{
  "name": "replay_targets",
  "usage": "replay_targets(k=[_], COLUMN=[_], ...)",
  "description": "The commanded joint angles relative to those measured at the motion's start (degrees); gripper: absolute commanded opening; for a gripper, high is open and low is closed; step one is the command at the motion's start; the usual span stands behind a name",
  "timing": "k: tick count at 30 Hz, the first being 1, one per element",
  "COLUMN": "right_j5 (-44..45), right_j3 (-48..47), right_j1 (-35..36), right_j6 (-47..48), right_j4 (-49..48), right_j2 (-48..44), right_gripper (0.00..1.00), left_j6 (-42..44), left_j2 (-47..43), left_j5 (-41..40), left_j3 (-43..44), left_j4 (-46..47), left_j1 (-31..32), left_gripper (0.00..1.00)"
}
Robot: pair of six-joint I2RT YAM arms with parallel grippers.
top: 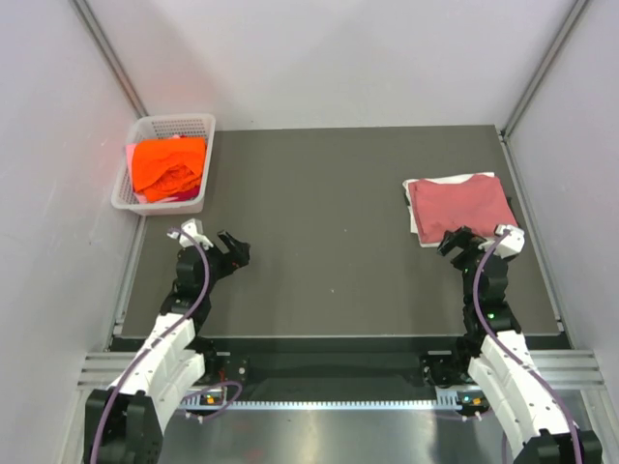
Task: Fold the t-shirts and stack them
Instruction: Grab the tshirt from the pile
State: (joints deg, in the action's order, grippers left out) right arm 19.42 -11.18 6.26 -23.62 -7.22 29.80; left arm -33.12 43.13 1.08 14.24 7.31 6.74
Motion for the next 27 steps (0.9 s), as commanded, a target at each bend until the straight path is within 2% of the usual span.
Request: replay_targets(k=[1,3,4,7,8,10,14,16,19,20,27], right_j5=[0.9,0.7,0.8,0.7,0.5,0.2,-0.1,-0.3,-0.5,-0.4,-0.6], right_j3=[-0.2,-0.2,-0.2,-0.5,-0.6,-0.8,-0.7,-0.8,-0.7,-0.6,-0.7], right_j1=[0.6,0.6,0.6,0.4,0.6,0.7,0.6,0.7,0.6,0.6,0.6], right_j6=[-0.2,0.0,0.0,0.0,0.1,0.1,0.2,0.3,0.4,0.3,0.4], right_j4=[-1.1,-1.3,-1.4,-1.2,-1.4,-1.4,-1.5,-1.5,-1.7,-1.6,-1.4], right_j2=[-0.2,0.0,0.2,0.7,0.8,1.4,1.4,1.4,1.2,1.1,1.0], right_gripper=[1.0,1.0,1.0,1.0,1.0,1.0,1.0,1.0,1.0,1.0,1.0], left_j6=[-1.5,-3.0,-3.9,-7.5,-7.8,-8.0,-10.0,-14.0,-15.9,-16.3,-15.5], left_j2=[1.6,4.3,5.5,11.5,14.6,17.7,28.4,32.1,38.9,42.0,56.3], left_j5=[-5.2,-8.9,-10.5,-16.1,-17.2,-19.5,-21.0,-20.7,-21.4,-23.6,-27.5], left_j3=[3.7,7.2,11.6,20.3,26.1,33.7,45.4,51.6,59.3,60.9,73.9], left_j4=[-0.3,-3.9,-9.2,-17.7,-21.5,-23.6,-29.7,-31.8,-32.8,-33.1,-31.6], left_j1=[0.0,0.0,-0.1,-1.0,-1.8,-2.8,-6.4,-9.1,-10.1,-10.2,-12.9], left_gripper=[0.93,0.92,0.83,0.63,0.63,0.65,0.65,0.67,0.73,0.78,0.81])
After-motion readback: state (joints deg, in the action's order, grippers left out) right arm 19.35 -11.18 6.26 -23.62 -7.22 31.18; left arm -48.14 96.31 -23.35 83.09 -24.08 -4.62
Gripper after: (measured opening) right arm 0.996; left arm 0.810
